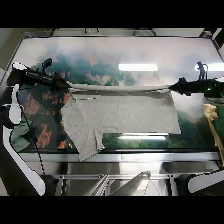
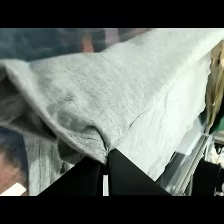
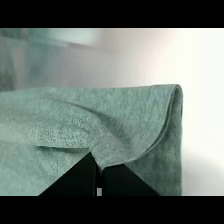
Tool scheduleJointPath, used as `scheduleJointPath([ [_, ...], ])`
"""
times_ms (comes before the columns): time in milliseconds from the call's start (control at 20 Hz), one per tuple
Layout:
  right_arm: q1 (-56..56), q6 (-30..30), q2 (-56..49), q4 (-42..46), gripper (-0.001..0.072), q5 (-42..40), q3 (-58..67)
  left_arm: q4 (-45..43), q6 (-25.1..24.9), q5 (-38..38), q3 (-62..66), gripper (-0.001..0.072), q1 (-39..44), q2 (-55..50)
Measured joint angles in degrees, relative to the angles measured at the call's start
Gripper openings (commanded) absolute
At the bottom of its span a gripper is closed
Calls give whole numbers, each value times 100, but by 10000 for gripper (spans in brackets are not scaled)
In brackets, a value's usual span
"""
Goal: Fold the shirts.
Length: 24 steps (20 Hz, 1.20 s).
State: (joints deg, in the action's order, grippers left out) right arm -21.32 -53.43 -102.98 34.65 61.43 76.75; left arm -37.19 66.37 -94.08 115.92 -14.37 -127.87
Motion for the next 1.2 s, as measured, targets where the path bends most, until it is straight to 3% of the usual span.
scheduleJointPath([
  [550, -9, -79, -61, 796, 17, 74, -13, -758, 184, -494, -446, 20, 81, 0],
  [600, -11, -79, -61, 804, 30, 136, -13, -765, 203, -549, -505, 28, 83, 0],
  [650, -11, -81, -61, 811, 162, 179, -13, -765, 203, -625, -555, 30, 87, 2],
  [700, -11, -79, -61, 839, 268, 219, -13, -763, 203, -684, -588, 71, 90, 4],
  [800, -33, -83, -33, 855, 303, 354, -9, -708, 210, -809, -627, 536, 79, 46],
  [850, -46, -101, 7, 892, 303, 439, -2, -649, 225, -855, -638, 603, 68, 90],
  [1200, -623, -535, 894, 1777, 302, 1545, -302, -404, 369, -1054, -1519, 604, -240, 1049],
])
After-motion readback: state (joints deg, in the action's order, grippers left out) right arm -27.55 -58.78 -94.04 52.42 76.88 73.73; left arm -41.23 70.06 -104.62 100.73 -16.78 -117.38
